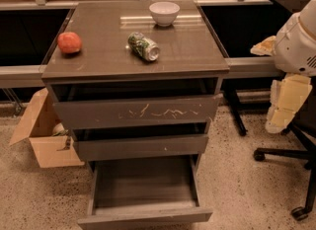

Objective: Place green can into bottom drawer

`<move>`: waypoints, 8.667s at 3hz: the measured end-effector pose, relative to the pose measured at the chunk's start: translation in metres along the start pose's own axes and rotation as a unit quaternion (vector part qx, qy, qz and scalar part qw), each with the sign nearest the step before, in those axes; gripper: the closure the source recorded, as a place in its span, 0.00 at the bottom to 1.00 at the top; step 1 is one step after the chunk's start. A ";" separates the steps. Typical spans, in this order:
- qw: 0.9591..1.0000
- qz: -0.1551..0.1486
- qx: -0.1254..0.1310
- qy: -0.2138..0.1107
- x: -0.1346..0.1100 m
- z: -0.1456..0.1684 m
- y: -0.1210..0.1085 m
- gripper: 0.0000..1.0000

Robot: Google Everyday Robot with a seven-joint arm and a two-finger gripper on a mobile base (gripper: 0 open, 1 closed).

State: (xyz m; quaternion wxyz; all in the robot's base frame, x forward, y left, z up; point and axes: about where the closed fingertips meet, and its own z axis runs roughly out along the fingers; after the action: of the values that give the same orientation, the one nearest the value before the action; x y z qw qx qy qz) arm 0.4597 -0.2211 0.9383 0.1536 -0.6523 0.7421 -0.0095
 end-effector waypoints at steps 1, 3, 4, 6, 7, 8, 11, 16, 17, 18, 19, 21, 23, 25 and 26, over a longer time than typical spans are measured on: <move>1.000 0.000 0.000 0.000 0.000 0.000 0.000 0.00; 0.998 0.010 0.010 -0.069 -0.029 0.020 -0.064 0.00; 0.991 0.034 0.020 -0.127 -0.050 0.033 -0.098 0.00; 0.974 0.040 0.023 -0.220 -0.103 0.072 -0.137 0.00; 0.974 0.040 0.023 -0.220 -0.103 0.073 -0.137 0.00; 0.971 0.047 0.029 -0.232 -0.113 0.081 -0.150 0.00; 0.944 0.117 0.042 -0.306 -0.165 0.113 -0.222 0.00; 0.942 0.196 0.030 -0.269 -0.224 0.179 -0.254 0.00; 0.944 0.206 0.025 -0.257 -0.221 0.191 -0.262 0.00; 0.949 0.204 0.025 -0.239 -0.232 0.197 -0.268 0.00; 0.949 0.204 0.025 -0.239 -0.232 0.197 -0.268 0.00; 0.942 0.248 0.044 -0.221 -0.251 0.199 -0.272 0.00; 0.936 0.285 0.031 -0.206 -0.258 0.212 -0.272 0.24; 0.944 0.275 0.044 -0.176 -0.265 0.218 -0.272 0.79; 0.941 0.243 0.032 -0.232 -0.276 0.188 -0.268 0.99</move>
Offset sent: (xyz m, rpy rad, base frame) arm 0.0653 0.0233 -0.0021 0.1025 -0.0199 0.0218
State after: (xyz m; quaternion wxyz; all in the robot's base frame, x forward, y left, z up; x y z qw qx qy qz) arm 0.7918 0.0416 0.8764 0.3400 -0.4310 0.8211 0.1561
